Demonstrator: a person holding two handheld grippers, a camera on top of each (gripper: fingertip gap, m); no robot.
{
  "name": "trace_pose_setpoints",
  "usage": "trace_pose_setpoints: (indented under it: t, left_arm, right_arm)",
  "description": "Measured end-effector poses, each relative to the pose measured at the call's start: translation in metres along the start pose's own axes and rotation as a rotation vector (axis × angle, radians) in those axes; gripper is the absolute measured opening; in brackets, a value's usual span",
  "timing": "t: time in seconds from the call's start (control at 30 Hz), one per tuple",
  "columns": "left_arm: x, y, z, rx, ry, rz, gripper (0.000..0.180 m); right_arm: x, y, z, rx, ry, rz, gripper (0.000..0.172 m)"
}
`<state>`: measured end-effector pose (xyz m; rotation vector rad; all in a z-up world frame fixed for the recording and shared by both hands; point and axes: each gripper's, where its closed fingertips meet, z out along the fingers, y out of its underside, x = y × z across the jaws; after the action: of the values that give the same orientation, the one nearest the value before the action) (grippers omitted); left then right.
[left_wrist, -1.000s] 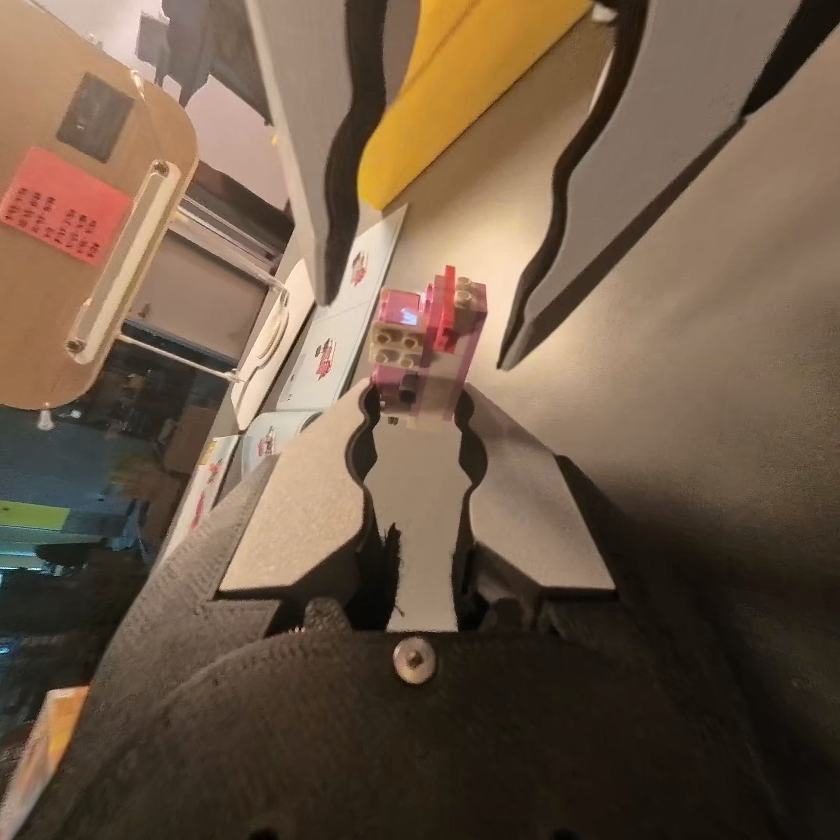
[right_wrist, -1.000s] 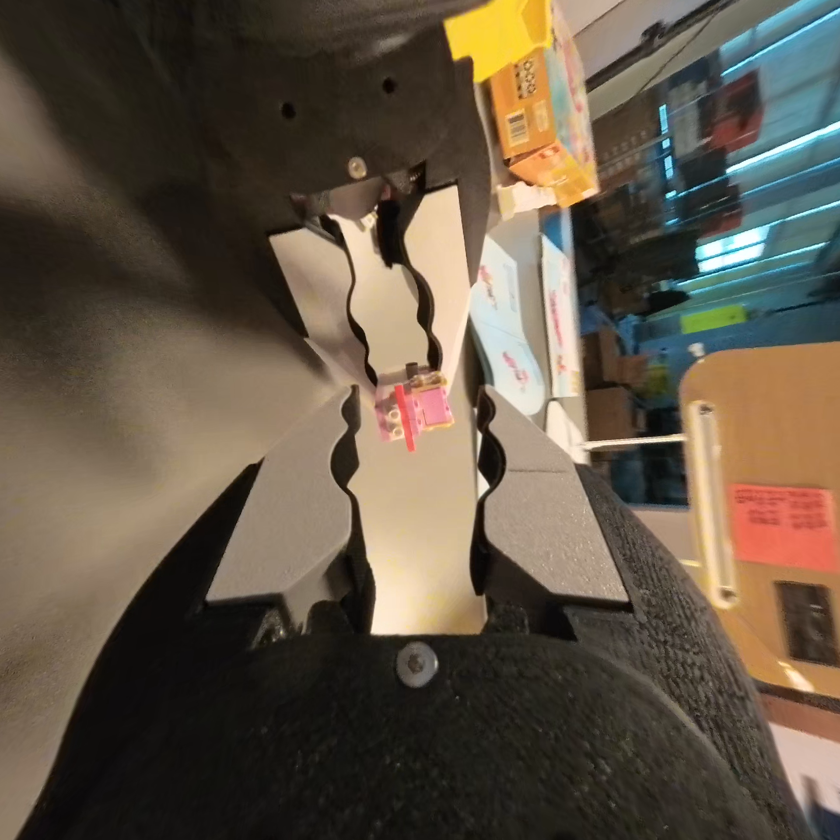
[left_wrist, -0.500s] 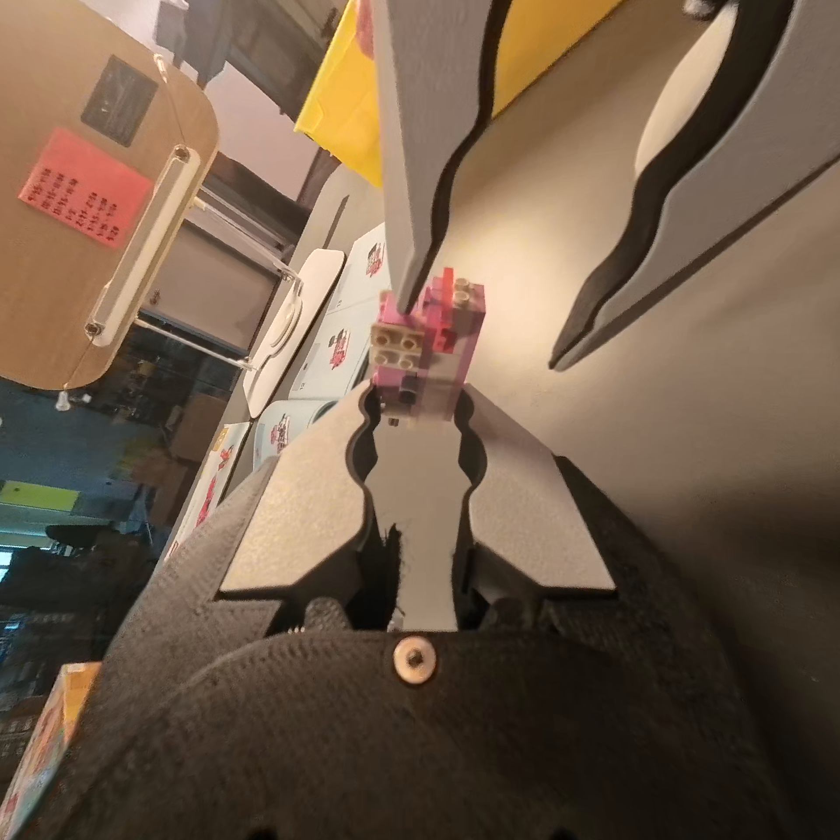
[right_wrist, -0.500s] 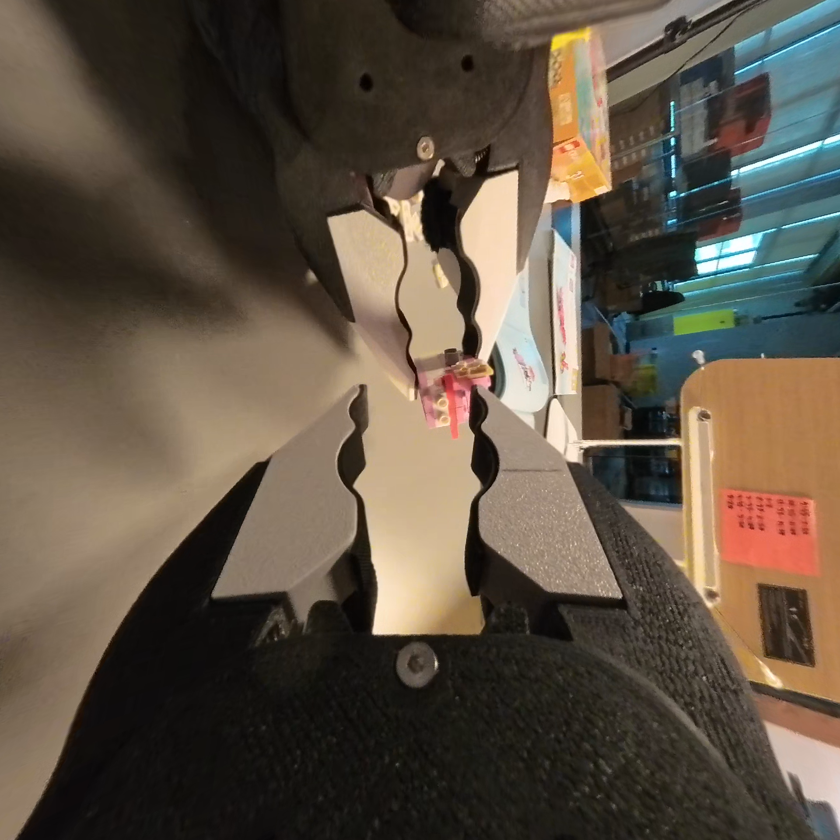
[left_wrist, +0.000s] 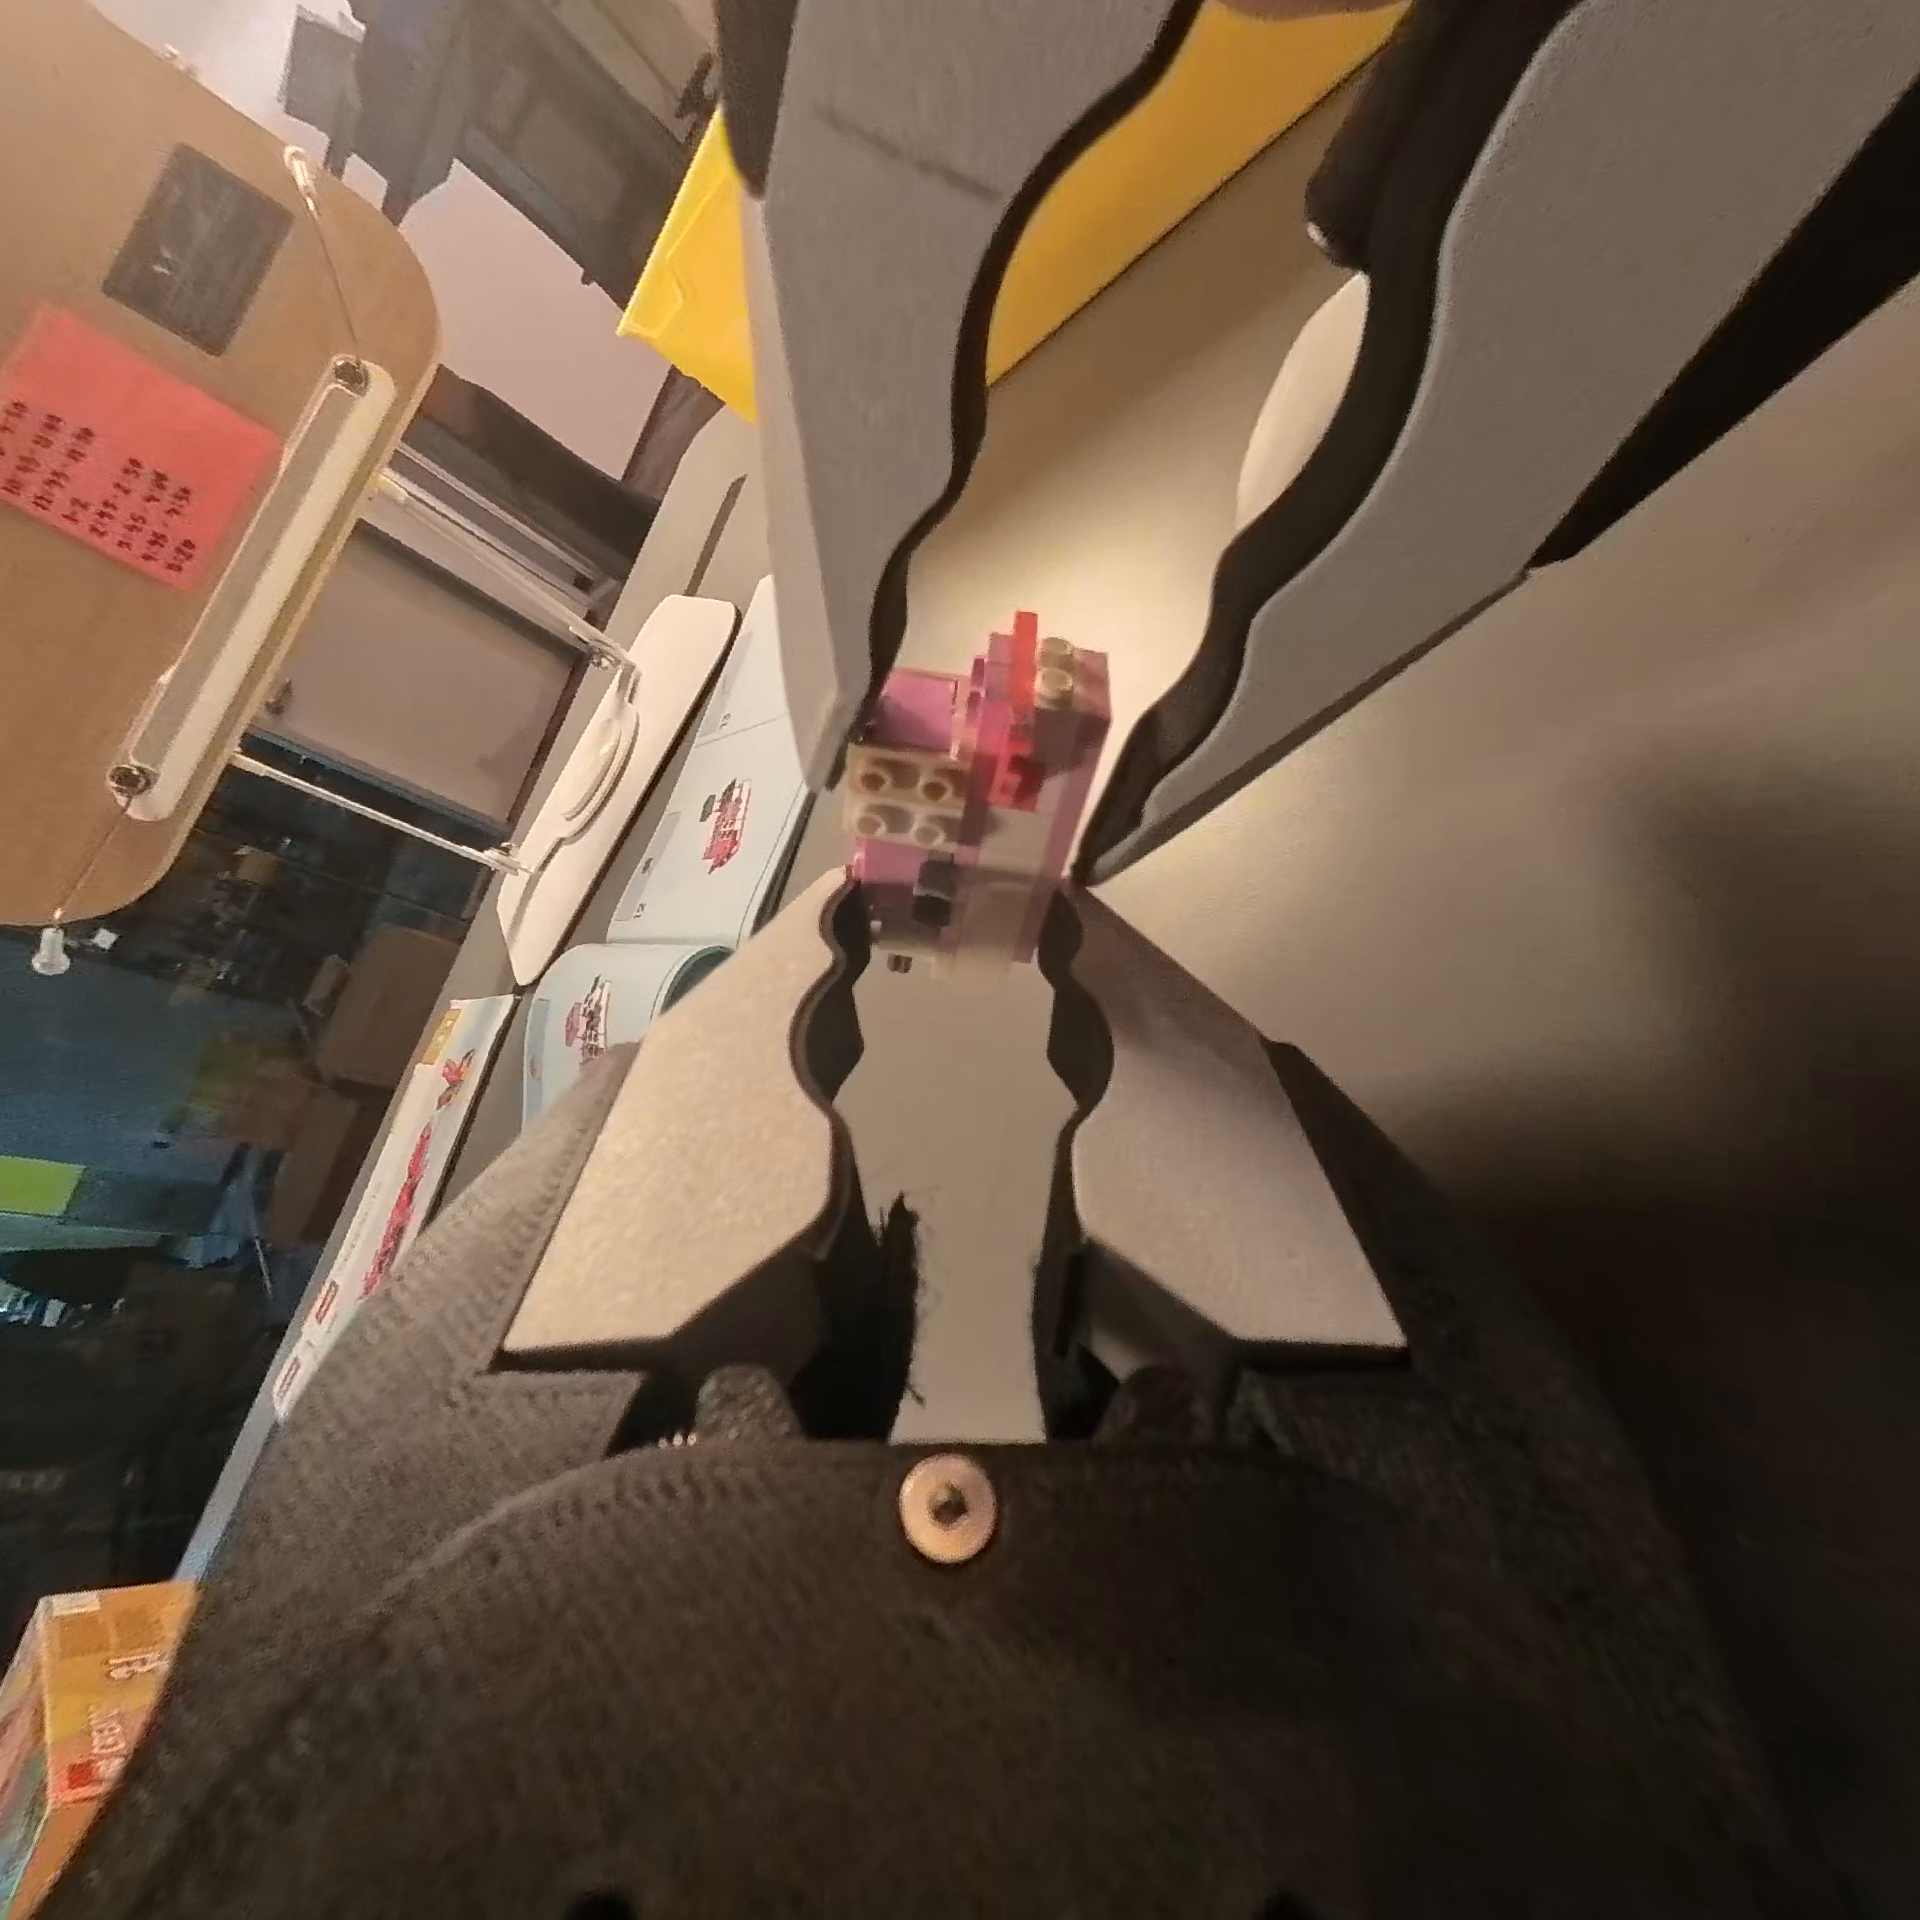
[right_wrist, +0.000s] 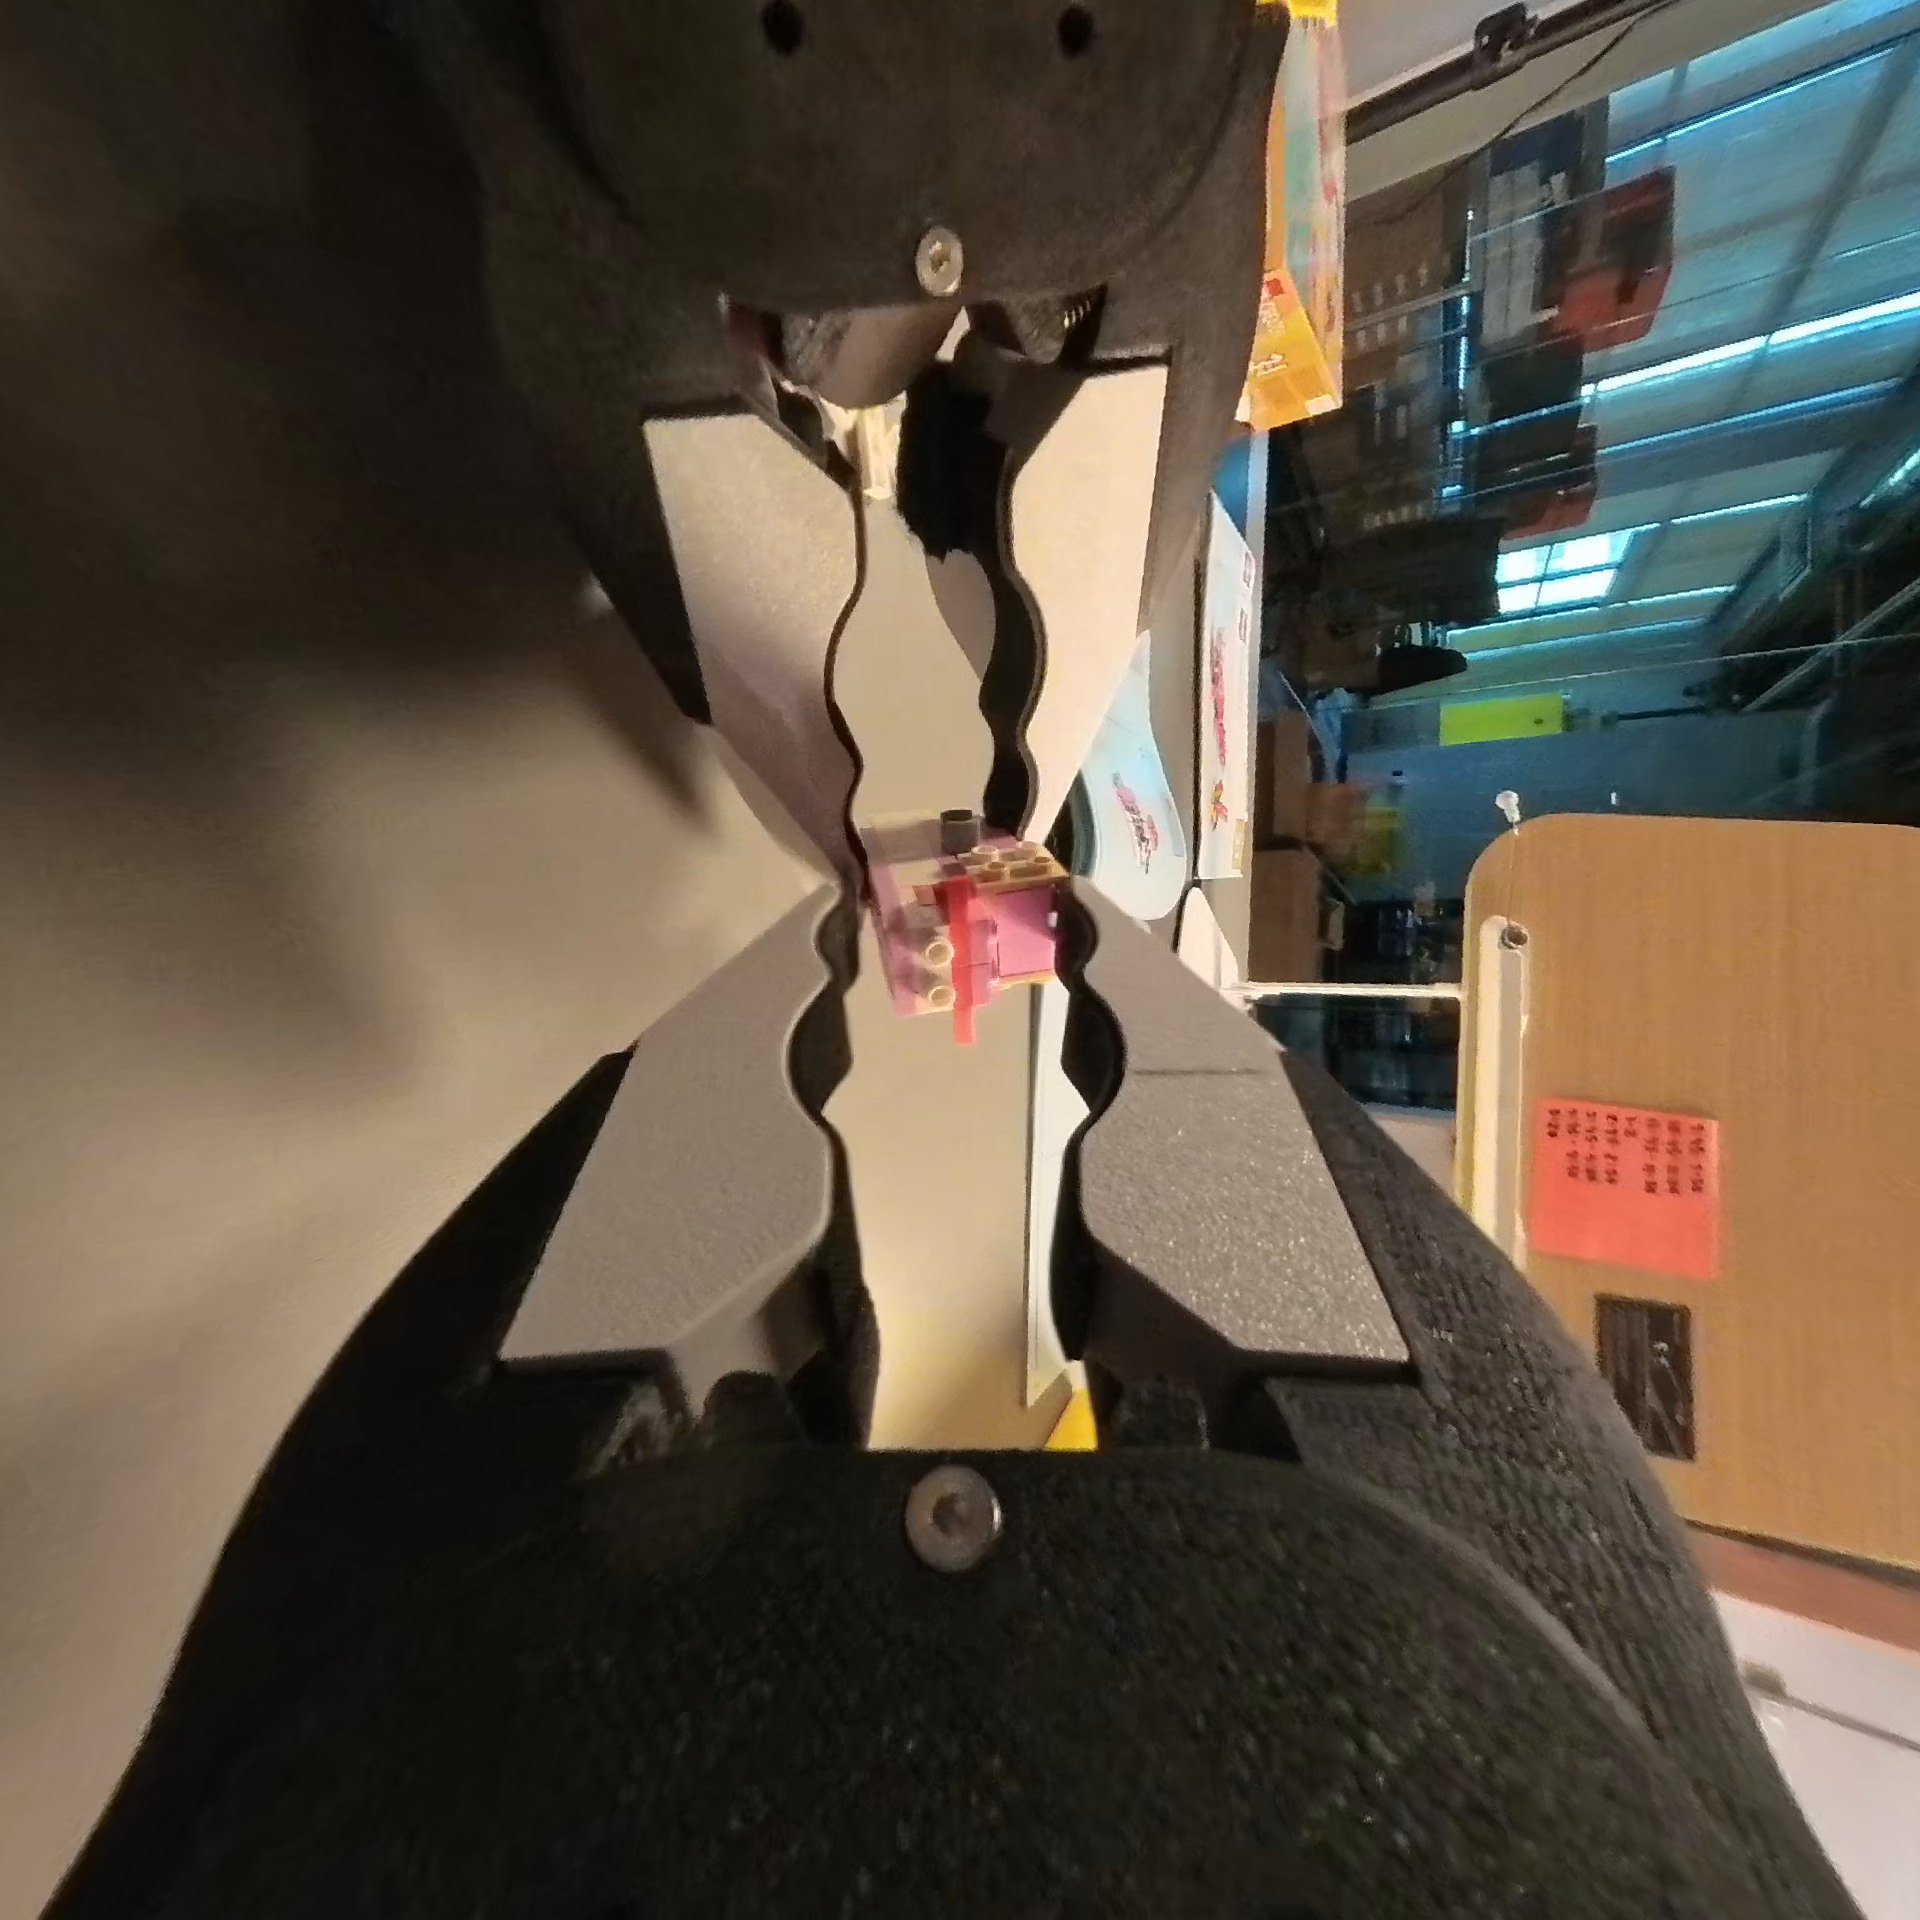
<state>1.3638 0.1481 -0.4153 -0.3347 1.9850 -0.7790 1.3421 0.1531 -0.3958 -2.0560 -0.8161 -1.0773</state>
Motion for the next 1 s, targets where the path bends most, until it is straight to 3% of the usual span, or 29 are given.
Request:
trace_pose_setpoints:
  t: [0.33, 0.53, 0.63, 0.7, 0.77, 0.83, 1.0]
  left_arm:
    - [0.012, 0.003, 0.004, -0.043, 0.038, 0.053, 0.031]
    - [0.008, 0.005, 0.005, -0.047, 0.013, 0.069, 0.032]
    - [0.007, 0.001, 0.004, -0.035, -0.009, 0.115, 0.032]
    - [0.009, 0.002, 0.005, -0.046, -0.02, 0.159, 0.032]
    - [0.012, 0.001, 0.004, -0.035, -0.017, 0.181, 0.033]
    - [0.015, -0.003, 0.002, 0.004, 0.004, 0.165, 0.033]
    - [0.011, -0.017, -0.013, 0.153, 0.129, -0.092, 0.062]
  right_arm:
    - [-0.011, 0.003, 0.0, -0.017, -0.119, 0.045, 0.031]
    - [-0.011, 0.003, -0.001, 0.033, -0.09, 0.107, 0.032]
    - [-0.013, 0.007, -0.003, 0.029, -0.068, 0.116, 0.062]
    - [-0.017, 0.008, -0.004, 0.025, -0.055, 0.081, 0.057]
    - [-0.018, 0.008, -0.007, 0.03, -0.017, 0.022, 0.034]
    - [-0.018, 0.012, -0.009, 0.021, -0.007, 0.011, 0.032]
    - [-0.022, 0.047, -0.008, -0.072, -0.019, 0.006, 0.032]
